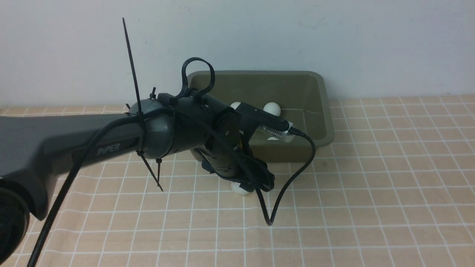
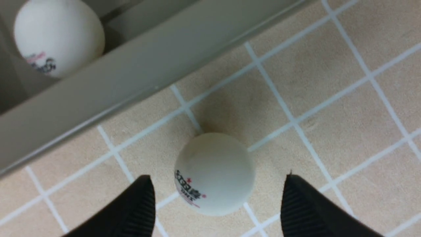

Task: Put the table tennis balls into the box on the light coffee tablecloth.
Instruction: 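Reach for and grasp a ping pong ball on the table beside the basket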

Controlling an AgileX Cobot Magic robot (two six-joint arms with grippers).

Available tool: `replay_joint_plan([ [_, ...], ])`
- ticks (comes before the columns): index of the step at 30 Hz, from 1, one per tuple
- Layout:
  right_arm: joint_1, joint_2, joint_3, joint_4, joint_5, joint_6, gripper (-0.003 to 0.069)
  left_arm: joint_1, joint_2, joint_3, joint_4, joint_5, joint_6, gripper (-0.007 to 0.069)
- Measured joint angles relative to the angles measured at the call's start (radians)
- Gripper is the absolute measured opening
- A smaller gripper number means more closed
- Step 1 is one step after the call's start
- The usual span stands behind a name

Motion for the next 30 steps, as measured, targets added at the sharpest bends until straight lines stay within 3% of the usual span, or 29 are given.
replay_joint_plan([
  [26,0.000,0.000,0.000,0.019,0.000,-0.022,0.0389,0.000,0.076,-0.001,-0.001,-0.073,0.011,0.0423],
  [30,0.000,0.000,0.000,0.019,0.000,-0.022,0.0389,0.000,0.076,-0.001,0.004,-0.066,0.011,0.0327],
])
